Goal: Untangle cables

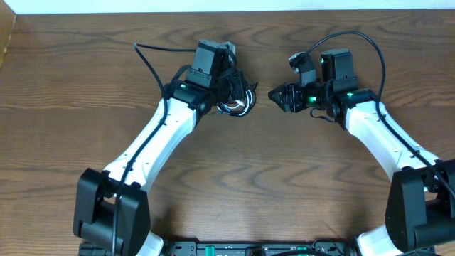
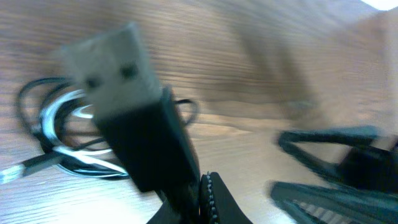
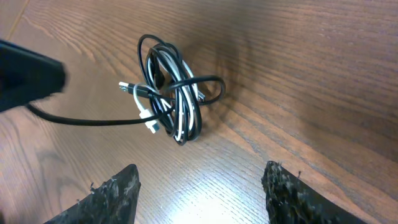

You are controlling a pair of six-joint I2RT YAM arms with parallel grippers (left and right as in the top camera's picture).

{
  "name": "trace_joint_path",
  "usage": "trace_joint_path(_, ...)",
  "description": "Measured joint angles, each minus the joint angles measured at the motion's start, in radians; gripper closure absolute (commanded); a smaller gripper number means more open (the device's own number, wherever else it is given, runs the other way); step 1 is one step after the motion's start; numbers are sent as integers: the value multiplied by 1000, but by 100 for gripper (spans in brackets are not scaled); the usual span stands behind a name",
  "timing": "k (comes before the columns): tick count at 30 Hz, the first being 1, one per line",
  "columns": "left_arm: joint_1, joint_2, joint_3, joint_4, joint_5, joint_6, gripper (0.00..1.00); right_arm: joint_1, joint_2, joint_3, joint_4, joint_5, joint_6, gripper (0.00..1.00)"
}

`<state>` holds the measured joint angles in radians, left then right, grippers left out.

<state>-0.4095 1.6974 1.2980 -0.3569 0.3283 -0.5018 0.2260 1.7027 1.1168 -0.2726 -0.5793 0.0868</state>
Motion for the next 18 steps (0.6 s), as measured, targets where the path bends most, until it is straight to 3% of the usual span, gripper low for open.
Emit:
trace_joint_path(8, 0, 65, -18, 36, -145, 0, 92, 0, 0, 0, 0, 3, 0, 41)
trace_joint_path(18, 0, 80, -24, 102, -177, 0, 93, 11, 0, 0, 38, 29, 42, 46)
